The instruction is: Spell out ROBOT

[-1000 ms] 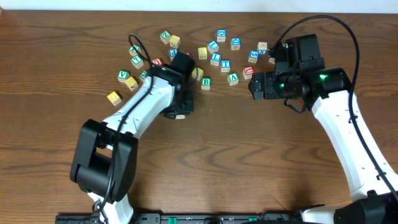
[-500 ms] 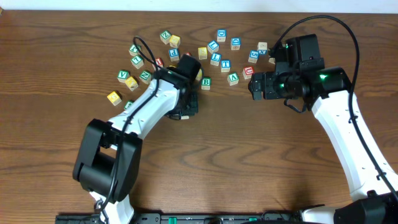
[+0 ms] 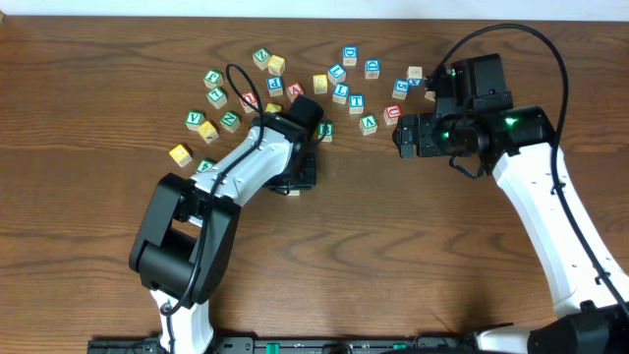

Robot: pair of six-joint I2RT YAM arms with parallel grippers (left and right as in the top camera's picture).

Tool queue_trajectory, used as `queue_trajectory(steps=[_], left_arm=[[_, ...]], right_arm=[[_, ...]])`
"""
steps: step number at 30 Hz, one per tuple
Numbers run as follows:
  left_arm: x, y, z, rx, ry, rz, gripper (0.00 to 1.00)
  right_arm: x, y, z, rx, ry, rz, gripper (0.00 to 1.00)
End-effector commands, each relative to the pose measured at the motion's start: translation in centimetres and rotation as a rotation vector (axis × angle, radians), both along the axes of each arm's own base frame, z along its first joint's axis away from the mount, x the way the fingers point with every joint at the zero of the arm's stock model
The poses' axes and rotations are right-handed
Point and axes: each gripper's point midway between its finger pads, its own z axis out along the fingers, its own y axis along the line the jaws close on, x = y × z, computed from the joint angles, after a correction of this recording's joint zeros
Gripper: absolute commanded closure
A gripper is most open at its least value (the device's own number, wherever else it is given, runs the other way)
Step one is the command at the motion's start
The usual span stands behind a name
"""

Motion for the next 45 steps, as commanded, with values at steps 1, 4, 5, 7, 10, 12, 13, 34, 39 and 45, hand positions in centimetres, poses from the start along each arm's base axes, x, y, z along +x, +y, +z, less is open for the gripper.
queue_trajectory(steps=[1, 4, 5, 7, 10, 12, 13, 34, 39, 45], left_arm=[[-0.3, 0.4, -0.7, 0.022, 0.016, -0.008, 0.58], [-0.3, 0.4, -0.7, 0.022, 0.016, -0.009, 0.58], [-0.3, 0.4, -0.6, 0.021, 0.016, -0.009, 0.58], [-0.3, 0.4, -0.6, 0.021, 0.015, -0.009, 0.57], [-0.1, 0.5, 0.1, 0.015, -0.001, -0.011, 0.57], [0.3, 0.7, 1.2, 0.002, -0.028, -0.002, 0.53], [0.6, 0.9, 2.0, -0.007, -0.047, 0.004, 0.52], [3.9, 11.2, 16.7, -0.074, -0.441, 0.135, 0.39], [4.3, 14.6, 16.6, -0.054, -0.440, 0.226, 0.39], [4.3, 15.5, 16.6, -0.048, -0.441, 0.249, 0.39]], right_arm=[[0.4, 0.1, 0.5, 0.002, -0.011, -0.013, 0.04], [0.4, 0.1, 0.5, 0.002, -0.010, -0.013, 0.04], [0.4, 0.1, 0.5, 0.002, -0.010, -0.013, 0.04], [0.4, 0.1, 0.5, 0.002, -0.010, -0.013, 0.04], [0.4, 0.1, 0.5, 0.002, -0.011, -0.013, 0.04], [0.4, 0.1, 0.5, 0.002, -0.011, -0.014, 0.04], [0.4, 0.1, 0.5, 0.002, -0.011, -0.014, 0.04], [2.8, 2.9, 3.1, 0.180, -0.097, -0.057, 0.08], [5.2, 4.6, 4.5, 0.133, -0.114, -0.051, 0.13], [9.4, 8.5, 3.6, 0.113, -0.067, -0.017, 0.19]])
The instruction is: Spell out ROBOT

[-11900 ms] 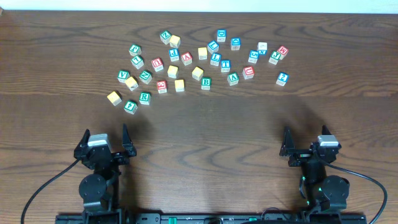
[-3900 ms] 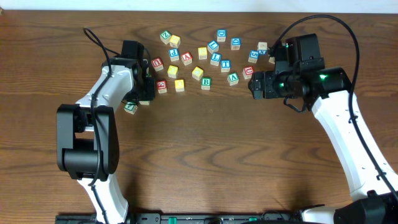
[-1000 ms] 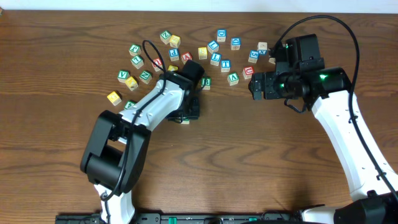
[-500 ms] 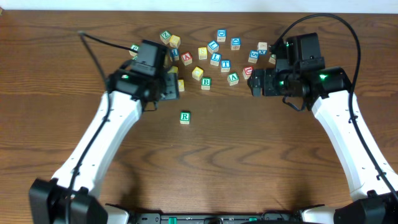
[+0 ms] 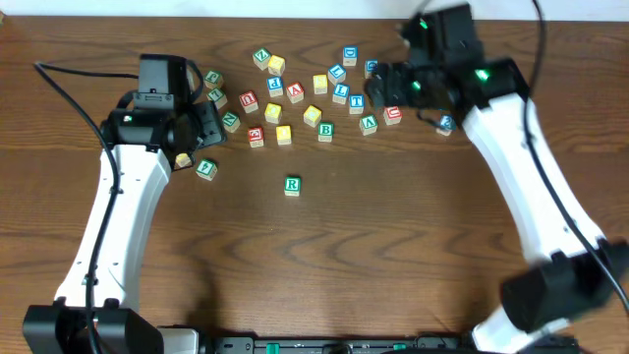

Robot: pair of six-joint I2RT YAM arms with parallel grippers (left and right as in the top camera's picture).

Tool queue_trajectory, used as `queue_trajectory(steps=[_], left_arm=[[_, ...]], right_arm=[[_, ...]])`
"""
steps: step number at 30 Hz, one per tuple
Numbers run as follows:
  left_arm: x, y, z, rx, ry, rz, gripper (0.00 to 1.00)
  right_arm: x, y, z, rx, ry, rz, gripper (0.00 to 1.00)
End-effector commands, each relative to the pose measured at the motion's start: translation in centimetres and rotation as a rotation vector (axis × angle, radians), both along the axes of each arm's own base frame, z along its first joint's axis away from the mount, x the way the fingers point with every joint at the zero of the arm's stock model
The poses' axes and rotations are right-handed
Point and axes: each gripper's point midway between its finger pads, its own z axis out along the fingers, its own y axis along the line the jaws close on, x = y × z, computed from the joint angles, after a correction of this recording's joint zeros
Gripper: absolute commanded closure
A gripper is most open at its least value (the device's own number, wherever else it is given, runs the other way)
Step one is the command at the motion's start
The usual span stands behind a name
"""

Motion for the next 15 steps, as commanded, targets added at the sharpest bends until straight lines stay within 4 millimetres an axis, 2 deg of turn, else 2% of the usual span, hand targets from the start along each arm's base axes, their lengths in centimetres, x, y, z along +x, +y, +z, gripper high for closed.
queue_trajectory(steps=[1, 5, 8, 11, 15], left_arm=[[-0.1, 0.2, 0.3, 0.019, -0.008, -0.012, 0.39], [-0.2, 1.1, 0.2, 0.061, -0.004, 0.014, 0.39], [-0.4, 2.0, 0.1, 0.105, 0.006, 0.040, 0.38], [-0.6, 2.6, 0.1, 0.129, 0.011, 0.058, 0.38], [-0.6, 3.0, 0.1, 0.125, 0.011, 0.078, 0.38]], right_arm=[[2.4, 2.6, -1.2, -0.003, 0.015, 0.001, 0.19], [4.1, 5.8, -2.7, 0.019, 0.022, 0.015, 0.20], [4.5, 8.0, -4.2, 0.033, 0.031, 0.023, 0.21], [4.5, 9.0, -5.8, 0.020, 0.049, 0.021, 0.21], [4.1, 9.7, -6.8, -0.009, 0.058, 0.019, 0.21]])
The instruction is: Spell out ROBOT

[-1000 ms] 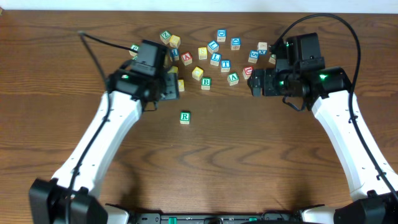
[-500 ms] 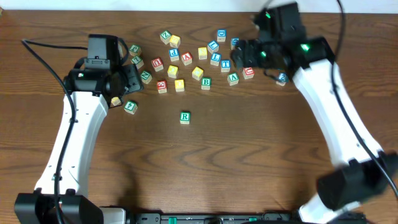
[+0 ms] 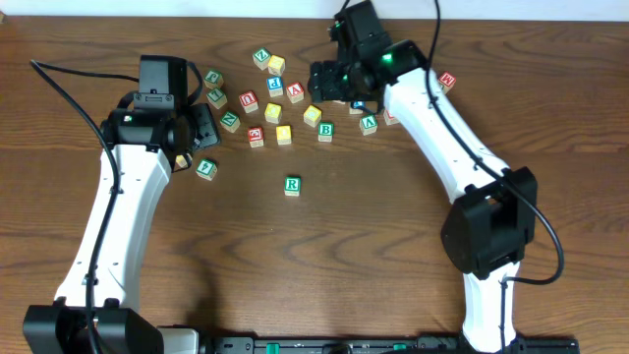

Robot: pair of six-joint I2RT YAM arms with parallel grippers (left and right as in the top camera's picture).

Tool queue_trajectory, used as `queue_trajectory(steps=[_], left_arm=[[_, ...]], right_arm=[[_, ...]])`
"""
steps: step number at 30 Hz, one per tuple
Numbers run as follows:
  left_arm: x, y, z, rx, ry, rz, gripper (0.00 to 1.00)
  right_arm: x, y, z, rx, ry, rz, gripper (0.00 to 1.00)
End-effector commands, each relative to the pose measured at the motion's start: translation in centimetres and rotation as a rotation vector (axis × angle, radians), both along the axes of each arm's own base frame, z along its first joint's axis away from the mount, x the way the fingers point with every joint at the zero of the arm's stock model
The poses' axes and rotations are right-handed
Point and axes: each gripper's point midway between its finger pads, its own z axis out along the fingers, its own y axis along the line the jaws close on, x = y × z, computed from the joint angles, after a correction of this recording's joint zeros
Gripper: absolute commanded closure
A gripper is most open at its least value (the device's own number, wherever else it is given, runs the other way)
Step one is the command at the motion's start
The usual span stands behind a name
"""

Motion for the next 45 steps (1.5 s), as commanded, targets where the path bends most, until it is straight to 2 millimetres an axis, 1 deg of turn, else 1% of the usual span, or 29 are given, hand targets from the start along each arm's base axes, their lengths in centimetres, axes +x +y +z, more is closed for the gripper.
queue_trajectory(steps=[1, 5, 12, 17, 19, 23, 27, 30, 33, 36, 39, 42, 44, 45], left_arm=[[-0.1, 1.2, 0.3, 0.032, -0.008, 0.034, 0.38], [-0.1, 1.3, 0.3, 0.027, -0.007, 0.048, 0.38], [0.0, 1.3, -0.6, 0.026, 0.017, 0.051, 0.38], [0.6, 1.0, -2.0, 0.007, 0.042, 0.056, 0.38], [0.8, 0.9, -2.3, 0.003, 0.048, 0.052, 0.38], [1.3, 0.6, -2.4, -0.011, 0.034, 0.042, 0.38], [1.9, 0.9, -2.1, -0.007, 0.005, 0.051, 0.38], [2.1, 2.2, -2.0, -0.007, -0.006, 0.084, 0.38], [1.9, 4.2, -2.0, -0.006, -0.002, 0.133, 0.38], [1.6, 6.2, -2.0, -0.009, -0.003, 0.188, 0.38], [1.4, 7.2, -2.0, -0.011, 0.000, 0.218, 0.38], [1.2, 7.3, -2.1, -0.012, 0.007, 0.224, 0.38], [1.2, 7.3, -2.2, -0.012, 0.010, 0.224, 0.38], [1.1, 7.3, -2.2, -0.012, 0.013, 0.224, 0.38]], right_arm=[[0.5, 0.4, 0.7, -0.014, -0.028, -0.035, 0.22], [0.2, -0.4, 0.1, -0.061, -0.013, -0.072, 0.25], [-0.2, -3.7, -0.8, -0.160, 0.028, -0.148, 0.27], [0.0, -3.9, -0.9, -0.154, 0.032, -0.152, 0.28], [0.1, -3.8, -0.8, -0.149, 0.026, -0.152, 0.30], [0.3, -2.4, -0.7, -0.110, 0.013, -0.126, 0.33], [0.5, 0.8, -1.3, -0.026, 0.008, -0.064, 0.36], [0.4, 3.1, -2.5, 0.011, 0.014, -0.045, 0.37], [0.0, 5.7, -3.6, 0.041, 0.014, 0.003, 0.37], [-0.9, 7.9, -5.1, 0.017, 0.005, 0.035, 0.37], [-1.5, 8.9, -6.8, -0.031, 0.000, 0.043, 0.36], [-1.7, 9.0, -8.5, -0.091, -0.011, 0.021, 0.36], [-1.7, 9.3, -9.2, -0.109, -0.019, 0.020, 0.36], [-1.7, 9.4, -9.2, -0.111, -0.023, 0.021, 0.36]])
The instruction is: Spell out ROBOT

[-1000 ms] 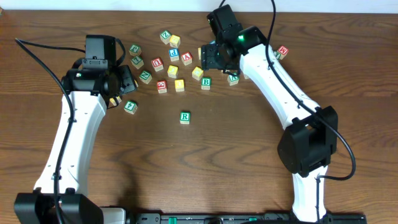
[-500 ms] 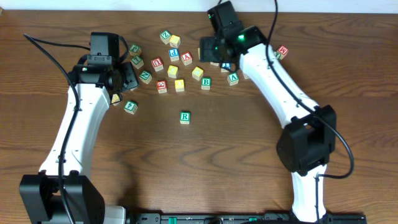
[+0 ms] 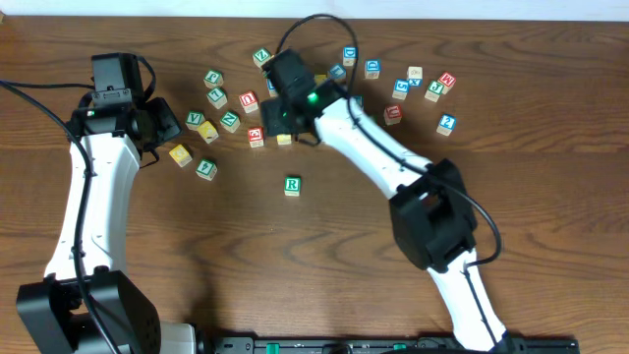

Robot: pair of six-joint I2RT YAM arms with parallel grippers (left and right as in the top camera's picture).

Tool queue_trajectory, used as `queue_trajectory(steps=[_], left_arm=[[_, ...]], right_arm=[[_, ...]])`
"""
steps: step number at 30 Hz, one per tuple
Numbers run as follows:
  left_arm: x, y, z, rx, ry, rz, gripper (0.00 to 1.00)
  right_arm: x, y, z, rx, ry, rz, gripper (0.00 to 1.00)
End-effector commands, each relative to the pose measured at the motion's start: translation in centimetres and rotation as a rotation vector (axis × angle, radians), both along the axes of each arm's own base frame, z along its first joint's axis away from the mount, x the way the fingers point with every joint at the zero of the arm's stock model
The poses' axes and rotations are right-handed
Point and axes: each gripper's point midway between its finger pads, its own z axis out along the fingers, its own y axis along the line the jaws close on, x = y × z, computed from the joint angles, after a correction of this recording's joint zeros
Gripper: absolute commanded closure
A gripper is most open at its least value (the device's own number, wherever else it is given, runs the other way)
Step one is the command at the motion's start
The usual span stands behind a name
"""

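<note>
A green R block point(image 3: 292, 185) lies alone on the table in front of the heap of letter blocks point(image 3: 249, 99). My right gripper point(image 3: 286, 120) reaches far left over the middle of the heap, just above a yellow block point(image 3: 284, 139) and beside a red one point(image 3: 257, 137). Its fingers are hidden under the wrist, so whether they hold anything does not show. My left gripper point(image 3: 155, 128) hangs open at the heap's left edge, near a yellow block point(image 3: 181, 154), with nothing in it.
More blocks are scattered at the back right, among them blue ones point(image 3: 372, 68) point(image 3: 446, 124) and a red one point(image 3: 393, 113). The right arm's forearm point(image 3: 373, 157) slants across the table just right of the R block. The table's far edge point(image 3: 314, 18) runs close behind the heap.
The right gripper has shifted left and nearer, from the heap's back middle to its centre by the yellow and red blocks. The left gripper has drawn back to the left, off the green blocks.
First the left gripper was low at the table's middle, where the R block now lies, and the right hung right of the heap. Then the R block lay alone, the left arm back at the heap's left. The right gripper stood further left each time.
</note>
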Motion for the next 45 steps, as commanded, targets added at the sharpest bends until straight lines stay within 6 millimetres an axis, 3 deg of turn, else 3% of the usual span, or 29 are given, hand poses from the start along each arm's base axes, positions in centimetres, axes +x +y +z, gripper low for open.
queue_trajectory(steps=[1, 16, 33, 37, 45], left_arm=[[-0.2, 0.1, -0.2, 0.004, 0.012, 0.008, 0.38], [-0.6, 0.0, -0.4, 0.002, 0.028, 0.008, 0.38], [-1.1, 0.0, -0.6, -0.001, 0.050, 0.007, 0.38], [-1.1, 0.0, -0.6, -0.001, 0.050, 0.007, 0.38], [-1.0, 0.0, -0.6, -0.001, 0.049, 0.007, 0.38]], right_arm=[[0.8, -0.4, -1.0, -0.043, -0.031, -0.045, 0.36], [0.6, -0.9, -3.6, -0.120, -0.026, -0.067, 0.48], [0.3, -0.6, -4.4, -0.134, -0.021, -0.059, 0.72], [0.2, -0.7, -3.1, -0.127, -0.029, -0.061, 0.73], [-0.2, -1.2, 1.7, -0.097, -0.063, -0.065, 0.78]])
